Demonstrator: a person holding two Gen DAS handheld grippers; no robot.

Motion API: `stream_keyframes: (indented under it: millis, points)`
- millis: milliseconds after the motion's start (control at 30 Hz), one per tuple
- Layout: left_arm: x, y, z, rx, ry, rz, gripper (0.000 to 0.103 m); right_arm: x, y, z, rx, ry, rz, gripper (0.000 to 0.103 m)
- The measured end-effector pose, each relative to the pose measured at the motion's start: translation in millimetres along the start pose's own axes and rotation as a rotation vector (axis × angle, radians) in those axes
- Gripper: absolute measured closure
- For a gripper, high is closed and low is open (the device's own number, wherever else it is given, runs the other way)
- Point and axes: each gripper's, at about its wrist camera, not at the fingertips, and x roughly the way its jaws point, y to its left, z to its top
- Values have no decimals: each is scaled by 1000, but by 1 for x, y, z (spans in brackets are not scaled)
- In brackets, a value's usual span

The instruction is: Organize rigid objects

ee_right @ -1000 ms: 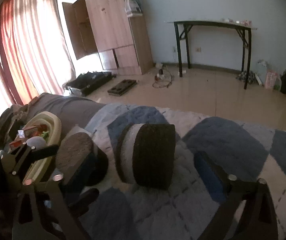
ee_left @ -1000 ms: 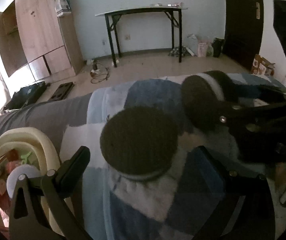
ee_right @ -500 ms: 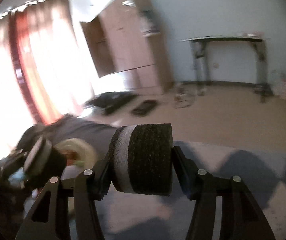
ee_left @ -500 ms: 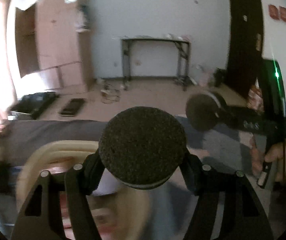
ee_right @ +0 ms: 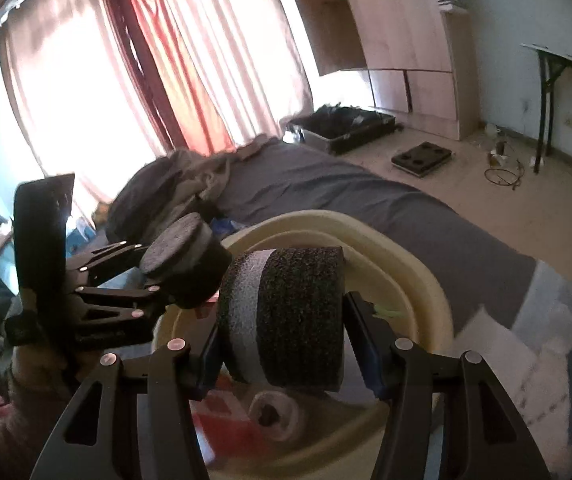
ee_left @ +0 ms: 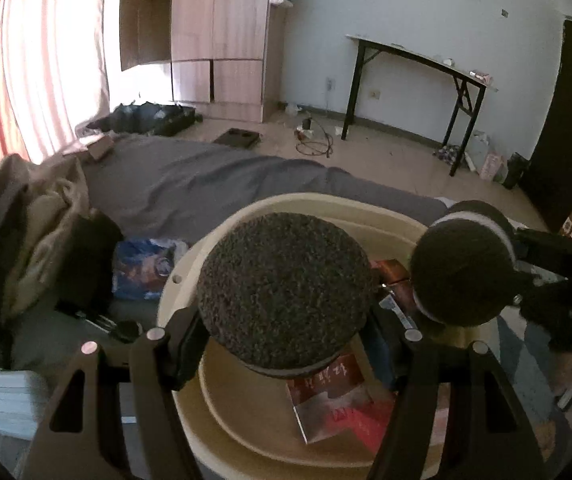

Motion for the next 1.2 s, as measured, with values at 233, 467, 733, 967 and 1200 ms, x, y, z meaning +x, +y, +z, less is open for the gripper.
stream_keyframes:
  millis: [233,467,733,967,1200]
  points:
    - [-2,1,1,-61,7,-37,17,18,20,5,-43,47,-25,47]
    - [-21,-8,5,-39,-76,15,0,15,45,-5,-103,-18,-50,10]
    - [-60,-35,2,3,-119,80,0,-25,40,-31,-90,-113,-58,0]
    - [-88,-52,-43,-79,-94,137,0,-63,26,-79,-165,-84,-181,0]
    - [-79,-70,-114,-63,16,225,0,-46,13,-133,-216,75,-188,0]
